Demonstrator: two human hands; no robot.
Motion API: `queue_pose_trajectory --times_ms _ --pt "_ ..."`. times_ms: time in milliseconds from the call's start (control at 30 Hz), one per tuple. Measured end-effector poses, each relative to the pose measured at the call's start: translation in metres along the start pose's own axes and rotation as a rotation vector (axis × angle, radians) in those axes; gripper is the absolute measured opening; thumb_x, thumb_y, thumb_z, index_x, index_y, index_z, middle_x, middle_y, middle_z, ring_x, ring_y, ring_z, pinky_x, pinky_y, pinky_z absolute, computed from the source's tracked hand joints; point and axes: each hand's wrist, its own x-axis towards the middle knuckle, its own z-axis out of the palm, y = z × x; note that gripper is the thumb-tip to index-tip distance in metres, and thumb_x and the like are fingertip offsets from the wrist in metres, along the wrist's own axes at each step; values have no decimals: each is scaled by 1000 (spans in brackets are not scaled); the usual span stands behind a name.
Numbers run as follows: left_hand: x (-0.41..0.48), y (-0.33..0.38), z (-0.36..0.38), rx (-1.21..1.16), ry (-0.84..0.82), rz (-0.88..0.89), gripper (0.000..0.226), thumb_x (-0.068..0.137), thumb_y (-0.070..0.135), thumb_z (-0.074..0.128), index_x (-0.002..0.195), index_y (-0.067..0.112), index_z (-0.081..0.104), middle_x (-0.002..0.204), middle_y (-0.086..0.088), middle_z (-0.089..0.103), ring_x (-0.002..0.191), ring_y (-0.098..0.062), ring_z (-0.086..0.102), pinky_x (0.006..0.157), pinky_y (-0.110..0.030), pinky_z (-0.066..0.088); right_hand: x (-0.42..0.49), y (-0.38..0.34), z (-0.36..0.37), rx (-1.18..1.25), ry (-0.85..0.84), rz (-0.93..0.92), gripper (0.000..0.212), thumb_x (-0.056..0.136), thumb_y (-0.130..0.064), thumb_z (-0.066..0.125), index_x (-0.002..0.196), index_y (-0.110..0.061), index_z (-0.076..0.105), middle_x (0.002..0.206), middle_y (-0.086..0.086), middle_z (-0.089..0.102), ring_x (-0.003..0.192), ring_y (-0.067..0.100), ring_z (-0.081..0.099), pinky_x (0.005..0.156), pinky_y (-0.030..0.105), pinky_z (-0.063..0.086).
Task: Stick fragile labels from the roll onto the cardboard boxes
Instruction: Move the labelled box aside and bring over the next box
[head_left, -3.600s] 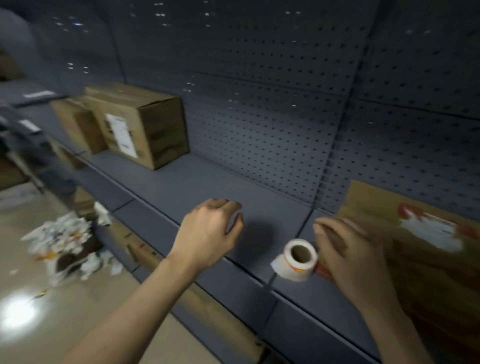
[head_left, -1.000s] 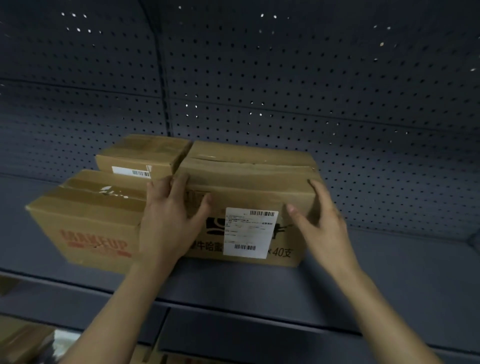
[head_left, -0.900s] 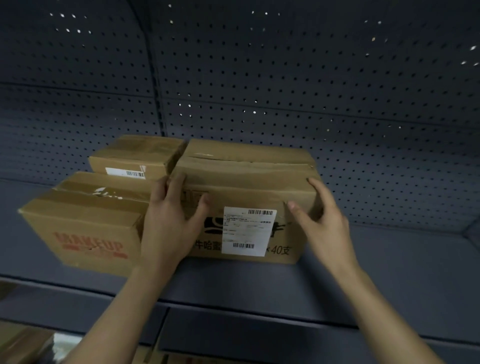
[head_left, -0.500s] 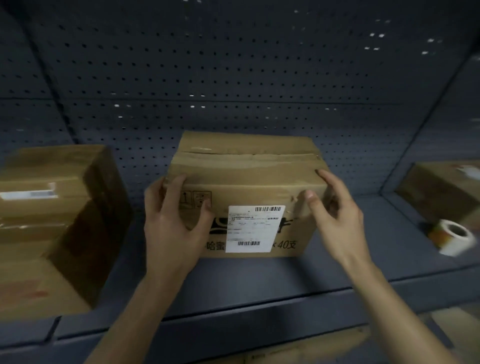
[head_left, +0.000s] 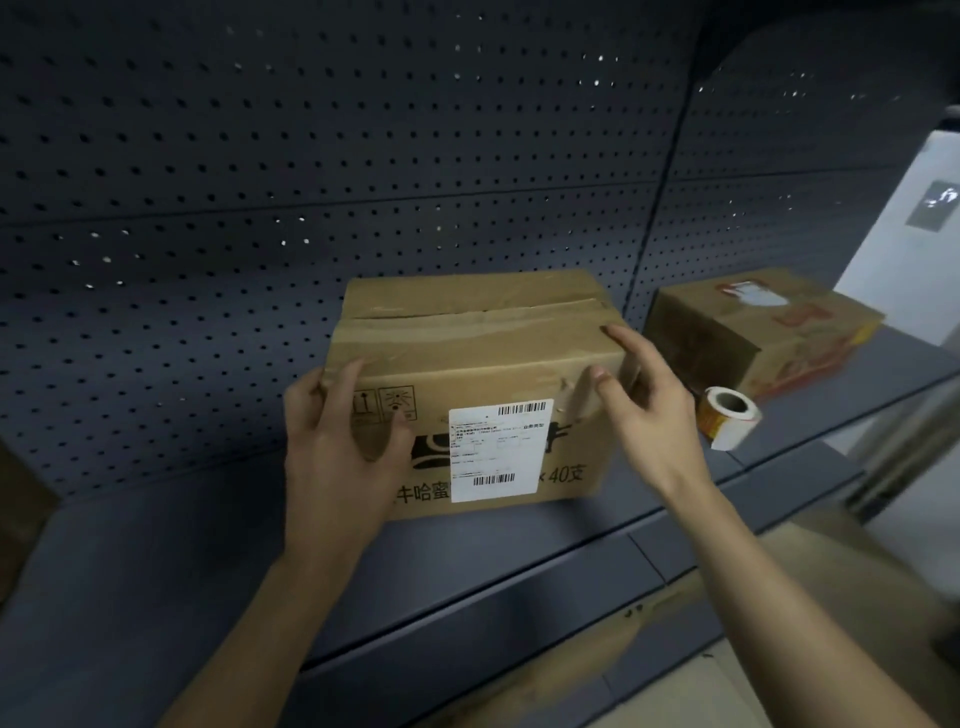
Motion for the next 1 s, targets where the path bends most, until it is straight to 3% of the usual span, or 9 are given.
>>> queue_pose_trajectory --times_ms 133,367,467,633,700,767,833,900,1000 --pt "-2 14 25 54 38 -46 61 84 24 72 139 17 48 138 -12 36 124 -21 42 94 -27 37 25 23 -8 50 -97 -22 44 96 -33 59 138 -42 49 133 -21 55 126 1 47 110 33 41" --pt "-4 28 51 201 154 -68 64 85 22 73 141 14 42 139 -13 35 116 -16 42 92 -26 40 57 48 -6 80 -251 -98 50 97 -36 58 142 -44 39 116 -7 61 94 20 54 84 34 46" --pt "-6 33 58 195 169 -107 64 88 18 71 144 16 39 140 -11 34 124 -19 41 99 -26 35 62 55 -7 59 -284 -162 52 98 -30 57 147 -36 39 103 -9 45 86 6 39 72 19 34" --pt "-7 35 59 197 150 -156 62 91 23 67 145 22 36 147 -9 29 128 -22 38 100 -29 35 65 55 -7 68 -306 -168 53 100 -33 55 149 -34 36 134 -4 58 98 10 45 90 28 39" --pt "-8 34 59 229 152 -151 62 91 23 68 144 24 36 156 -10 17 140 -29 27 107 -41 35 65 56 -8 76 -314 -162 58 100 -33 54 152 -37 29 124 -7 60 96 9 47 88 24 40" --pt "-8 35 62 299 187 -72 60 90 20 68 142 20 39 160 -13 7 148 -35 11 113 -50 29 64 56 -13 108 -341 -134 67 100 -34 53 155 -44 15 114 -24 54 98 -3 49 88 15 40" --pt "-6 38 68 346 224 99 51 90 15 68 136 11 47 156 -20 16 146 -41 13 118 -49 20 63 61 -20 154 -332 -97 70 100 -38 53 153 -51 9 133 -28 46 124 -1 47 105 25 40" --pt "-5 44 79 327 224 284 35 92 14 66 124 3 58 143 -24 36 137 -46 29 119 -40 17 62 72 -31 133 -266 -75 64 99 -41 53 152 -49 18 148 -16 43 137 7 42 111 34 39" --pt "-10 63 106 225 155 476 21 91 13 65 109 3 66 121 -20 57 116 -42 50 107 -31 30 56 95 -51 76 -147 -49 46 99 -38 54 144 -37 43 141 -7 53 126 6 52 103 29 45"
